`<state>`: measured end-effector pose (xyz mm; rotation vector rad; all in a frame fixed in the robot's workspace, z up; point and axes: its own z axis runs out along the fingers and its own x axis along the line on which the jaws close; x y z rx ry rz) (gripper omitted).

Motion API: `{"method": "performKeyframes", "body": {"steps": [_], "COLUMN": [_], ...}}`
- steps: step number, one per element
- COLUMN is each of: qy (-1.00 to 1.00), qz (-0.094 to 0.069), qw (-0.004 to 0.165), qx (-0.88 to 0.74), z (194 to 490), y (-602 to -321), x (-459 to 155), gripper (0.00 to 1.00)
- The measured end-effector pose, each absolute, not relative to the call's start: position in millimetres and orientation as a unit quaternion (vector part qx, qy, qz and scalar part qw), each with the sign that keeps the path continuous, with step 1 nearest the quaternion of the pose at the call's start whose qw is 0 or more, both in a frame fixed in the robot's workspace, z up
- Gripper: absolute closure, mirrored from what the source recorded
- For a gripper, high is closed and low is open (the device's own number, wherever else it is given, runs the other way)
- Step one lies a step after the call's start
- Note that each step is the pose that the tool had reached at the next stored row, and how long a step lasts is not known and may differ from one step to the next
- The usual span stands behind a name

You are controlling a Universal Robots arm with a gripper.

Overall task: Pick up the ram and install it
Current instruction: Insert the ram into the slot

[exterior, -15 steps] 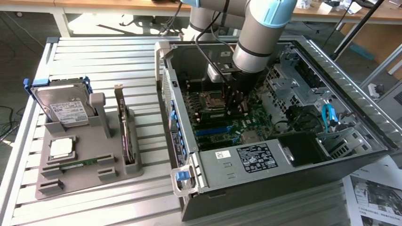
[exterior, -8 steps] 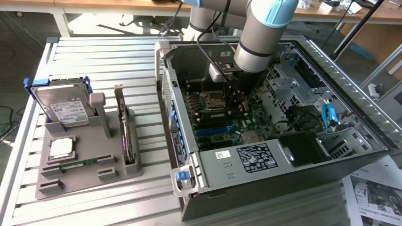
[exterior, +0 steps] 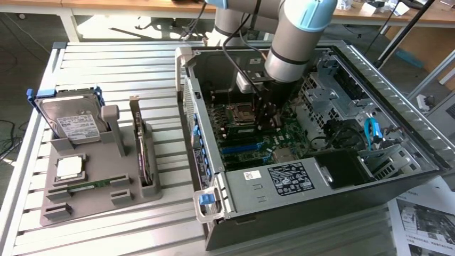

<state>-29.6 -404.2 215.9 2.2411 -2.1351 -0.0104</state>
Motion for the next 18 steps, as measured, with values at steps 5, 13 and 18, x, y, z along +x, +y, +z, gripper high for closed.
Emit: {"method": "performKeyframes", "body": {"steps": [5, 13, 18], "qy": [-0.69, -0.69, -0.69], "qz": [-0.003, -0.003, -0.003], "qw": [0.023, 0.023, 0.023], "qx": [0.724, 0.724, 0.724], "z": [215.1, 224.0, 228.1], "y": [-404.3, -404.3, -404.3], "x": [-29.5, -29.5, -29.5], "gripper": [0.85, 0.85, 0.85]}}
